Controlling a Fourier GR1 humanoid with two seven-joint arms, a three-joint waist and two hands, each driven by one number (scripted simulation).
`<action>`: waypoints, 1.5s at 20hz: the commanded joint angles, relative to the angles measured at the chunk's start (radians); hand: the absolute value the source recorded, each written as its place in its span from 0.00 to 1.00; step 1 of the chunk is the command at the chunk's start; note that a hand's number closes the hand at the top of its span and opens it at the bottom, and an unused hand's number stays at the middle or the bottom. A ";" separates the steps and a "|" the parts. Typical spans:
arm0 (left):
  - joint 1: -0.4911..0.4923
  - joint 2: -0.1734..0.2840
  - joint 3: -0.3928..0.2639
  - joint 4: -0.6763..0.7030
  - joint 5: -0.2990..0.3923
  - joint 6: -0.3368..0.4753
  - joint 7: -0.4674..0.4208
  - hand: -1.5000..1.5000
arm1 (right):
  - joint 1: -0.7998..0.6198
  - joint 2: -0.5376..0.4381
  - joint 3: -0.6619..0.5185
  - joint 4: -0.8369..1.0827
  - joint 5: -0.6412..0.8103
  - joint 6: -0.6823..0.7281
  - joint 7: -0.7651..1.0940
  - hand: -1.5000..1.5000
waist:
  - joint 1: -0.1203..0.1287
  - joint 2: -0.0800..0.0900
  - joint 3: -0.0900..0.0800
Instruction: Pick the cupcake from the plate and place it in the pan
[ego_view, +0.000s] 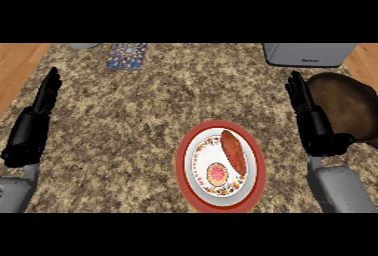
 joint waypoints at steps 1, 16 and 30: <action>0.031 -0.024 0.024 -0.031 0.040 -0.028 -0.016 0.50 | -0.053 0.019 0.050 -0.030 -0.018 0.089 0.007 1.00 | -0.023 0.034 0.006; 0.168 -0.319 -0.177 -0.049 0.122 -0.073 -0.025 0.50 | 0.050 -0.211 0.105 -0.066 0.057 0.471 -0.210 0.00 | -0.032 0.035 0.007; 0.113 -0.329 -0.159 -0.074 0.096 -0.067 0.065 0.50 | -0.118 -0.221 0.351 -0.234 0.362 0.549 0.172 0.00 | -0.030 0.033 0.006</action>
